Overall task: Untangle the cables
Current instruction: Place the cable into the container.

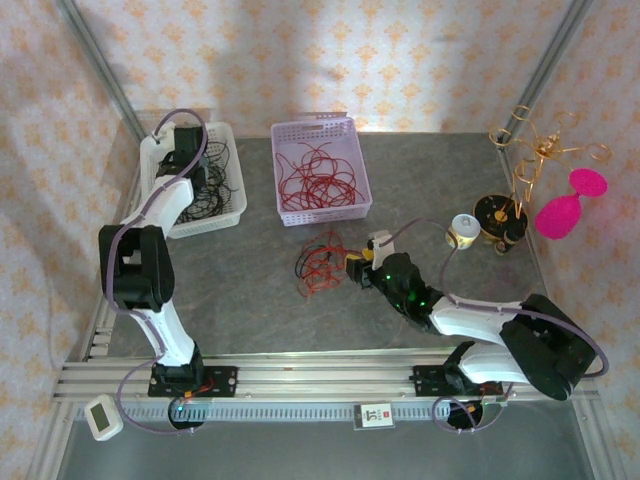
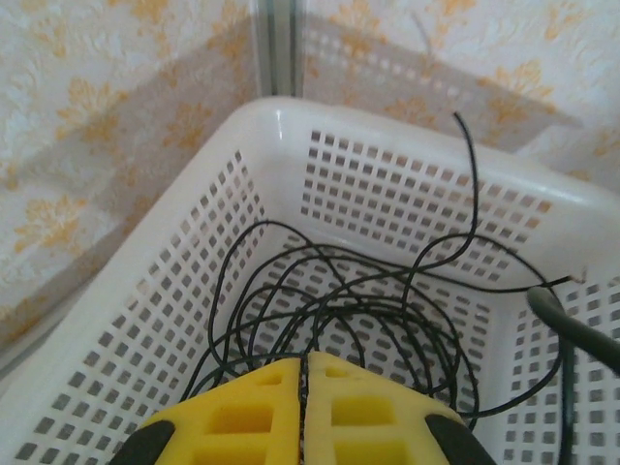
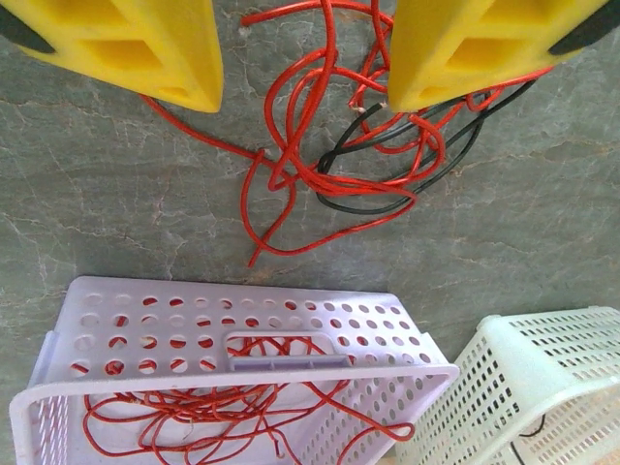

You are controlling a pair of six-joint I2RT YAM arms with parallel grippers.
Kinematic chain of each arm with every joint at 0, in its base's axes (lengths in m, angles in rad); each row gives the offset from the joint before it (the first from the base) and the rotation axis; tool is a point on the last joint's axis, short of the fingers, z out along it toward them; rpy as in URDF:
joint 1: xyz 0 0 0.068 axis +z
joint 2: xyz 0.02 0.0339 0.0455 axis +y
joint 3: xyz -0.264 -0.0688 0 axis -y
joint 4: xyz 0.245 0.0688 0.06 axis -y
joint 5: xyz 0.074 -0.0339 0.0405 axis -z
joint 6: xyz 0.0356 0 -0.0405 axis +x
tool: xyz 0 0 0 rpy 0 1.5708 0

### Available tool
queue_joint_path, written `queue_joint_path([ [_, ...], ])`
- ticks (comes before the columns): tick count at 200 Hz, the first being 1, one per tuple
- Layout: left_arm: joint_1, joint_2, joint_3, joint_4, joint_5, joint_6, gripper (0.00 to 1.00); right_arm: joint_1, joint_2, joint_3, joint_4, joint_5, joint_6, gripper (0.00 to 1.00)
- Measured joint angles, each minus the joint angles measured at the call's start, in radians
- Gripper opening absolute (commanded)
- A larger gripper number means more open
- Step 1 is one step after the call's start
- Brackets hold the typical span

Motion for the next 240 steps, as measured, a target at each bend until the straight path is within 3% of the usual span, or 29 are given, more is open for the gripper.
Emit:
queue_joint_path([
  [24, 0.012, 0.031, -0.007, 0.0, 0.001, -0.013, 0.01, 0.0, 0.001, 0.0, 0.0, 0.0, 0.0, 0.48],
  [45, 0.014, 0.038, -0.009, -0.003, 0.001, -0.026, 0.38, 0.0, 0.001, 0.002, 0.0, 0.0, 0.0, 0.48],
  [65, 0.013, 0.038, -0.009, -0.002, 0.009, -0.037, 0.52, 0.0, 0.001, 0.003, 0.0, 0.0, 0.0, 0.48],
  [134, 0.013, 0.012, -0.031, -0.01, 0.044, -0.063, 0.69, 0.0, -0.019, 0.017, -0.031, -0.005, -0.006, 0.48],
  [154, 0.012, -0.045, -0.06, -0.01, 0.056, -0.064, 0.81, -0.005, -0.014, 0.037, -0.05, -0.027, -0.005, 0.47],
  [191, -0.005, -0.197, -0.101, -0.009, 0.06, -0.071, 0.82, -0.015, 0.018, 0.15, -0.211, -0.062, 0.017, 0.47],
  [240, -0.114, -0.38, -0.124, 0.0, 0.037, -0.043, 0.83, -0.015, 0.023, 0.322, -0.521, -0.067, 0.094, 0.41],
])
